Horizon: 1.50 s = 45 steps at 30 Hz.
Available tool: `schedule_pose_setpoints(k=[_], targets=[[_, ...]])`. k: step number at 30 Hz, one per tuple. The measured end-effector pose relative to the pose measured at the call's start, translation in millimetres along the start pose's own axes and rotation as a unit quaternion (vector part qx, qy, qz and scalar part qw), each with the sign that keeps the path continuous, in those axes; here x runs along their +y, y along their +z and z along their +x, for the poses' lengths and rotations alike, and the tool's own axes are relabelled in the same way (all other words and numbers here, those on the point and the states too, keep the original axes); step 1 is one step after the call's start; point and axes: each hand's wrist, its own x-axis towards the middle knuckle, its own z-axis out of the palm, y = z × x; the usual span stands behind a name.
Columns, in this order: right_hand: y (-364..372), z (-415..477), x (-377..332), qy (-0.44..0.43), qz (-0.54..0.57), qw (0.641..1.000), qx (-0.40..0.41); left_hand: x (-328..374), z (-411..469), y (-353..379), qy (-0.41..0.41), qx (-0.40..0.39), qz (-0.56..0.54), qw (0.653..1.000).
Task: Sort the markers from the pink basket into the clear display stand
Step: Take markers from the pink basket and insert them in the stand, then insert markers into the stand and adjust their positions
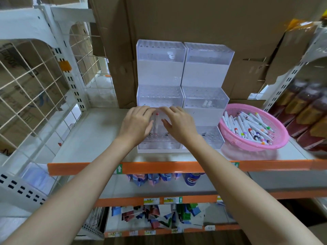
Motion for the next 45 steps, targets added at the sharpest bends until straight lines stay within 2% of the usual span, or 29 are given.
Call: schedule_pose_setpoints(k=[8, 15, 23, 28, 31, 33, 38, 42, 45], targets=[[-30.3, -47.4, 76.1, 0.012, -0.07, 0.997, -0.003, 83.1, 28.5, 25.9, 0.025, -0.057, 0.024, 0.998], [-66.0, -98.8, 160.7, 0.119, -0.091, 0.982, -0.116, 178.1, 58.7, 63.9, 0.053, -0.104, -0.04, 0.992], [-89.8, -137.8, 234.0, 0.167, -0.079, 0.975, -0.122, 269.8, 108.2, 108.9, 0.072, -0.155, -0.09, 0.981], [-91.2, -132.3, 272.8, 0.213, -0.058, 0.963, -0.154, 289.3, 140.3, 130.6, 0.008, -0.238, -0.06, 0.969], [-91.4, -123.6, 283.5, 0.233, -0.078, 0.949, -0.195, 291.7, 156.0, 136.5, -0.047, -0.318, -0.036, 0.946], [-89.4, -118.2, 288.6, 0.237, -0.082, 0.942, -0.222, 291.4, 162.1, 140.7, -0.064, -0.345, -0.019, 0.936], [-84.7, -105.2, 291.6, 0.237, -0.068, 0.94, -0.236, 296.4, 166.0, 142.8, -0.081, -0.32, 0.016, 0.944], [-79.5, -96.5, 286.3, 0.274, -0.025, 0.932, -0.237, 301.7, 167.8, 137.6, -0.095, -0.296, -0.043, 0.949], [-82.7, -88.8, 283.7, 0.249, -0.009, 0.939, -0.236, 299.4, 168.9, 139.3, -0.131, -0.305, -0.078, 0.94]])
